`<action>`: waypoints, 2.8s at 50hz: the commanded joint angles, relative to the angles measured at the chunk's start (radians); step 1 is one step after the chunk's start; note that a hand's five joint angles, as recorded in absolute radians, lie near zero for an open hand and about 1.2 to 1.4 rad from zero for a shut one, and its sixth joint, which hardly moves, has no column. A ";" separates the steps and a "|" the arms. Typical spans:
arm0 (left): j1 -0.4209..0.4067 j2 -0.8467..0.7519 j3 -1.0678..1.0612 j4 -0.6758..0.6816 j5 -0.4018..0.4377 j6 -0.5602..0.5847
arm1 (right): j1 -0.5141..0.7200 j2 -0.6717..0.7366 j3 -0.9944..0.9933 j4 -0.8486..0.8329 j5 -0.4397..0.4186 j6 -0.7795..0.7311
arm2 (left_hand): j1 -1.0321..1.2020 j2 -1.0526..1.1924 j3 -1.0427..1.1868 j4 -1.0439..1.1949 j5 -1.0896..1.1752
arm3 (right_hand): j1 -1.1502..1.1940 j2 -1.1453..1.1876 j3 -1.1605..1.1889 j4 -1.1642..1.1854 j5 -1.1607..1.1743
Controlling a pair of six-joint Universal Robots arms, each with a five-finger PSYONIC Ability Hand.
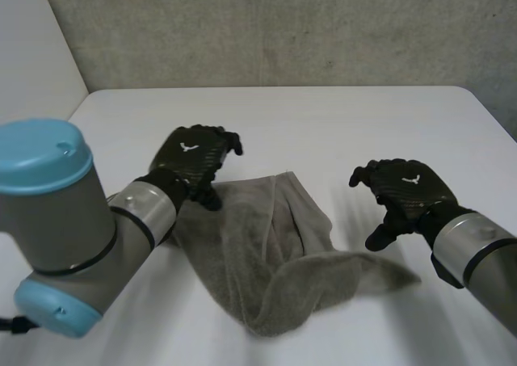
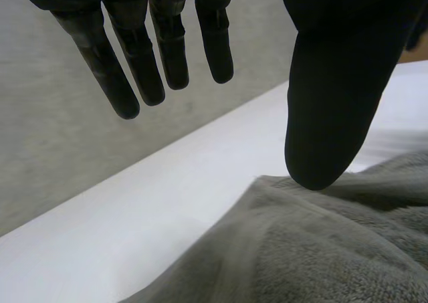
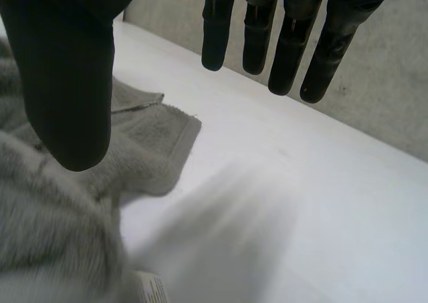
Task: Fold the towel.
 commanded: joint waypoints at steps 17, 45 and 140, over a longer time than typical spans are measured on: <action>-0.007 -0.352 0.205 -0.158 0.203 0.427 | -0.077 0.038 0.087 0.107 -0.093 -0.127 | 0.058 0.066 0.065 0.068 0.070 | -0.168 -0.219 -0.211 -0.200 -0.187; -0.041 -0.333 0.436 -0.037 0.032 0.518 | -0.001 0.160 -0.183 -0.085 -0.023 -0.187 | 0.903 0.911 0.910 0.913 0.915 | 1.029 0.978 0.986 0.997 1.010; 0.119 -0.232 -0.045 0.078 0.144 0.593 | 0.068 0.198 0.049 -0.129 0.013 -0.377 | 0.660 0.668 0.667 0.670 0.672 | 0.359 0.309 0.316 0.327 0.340</action>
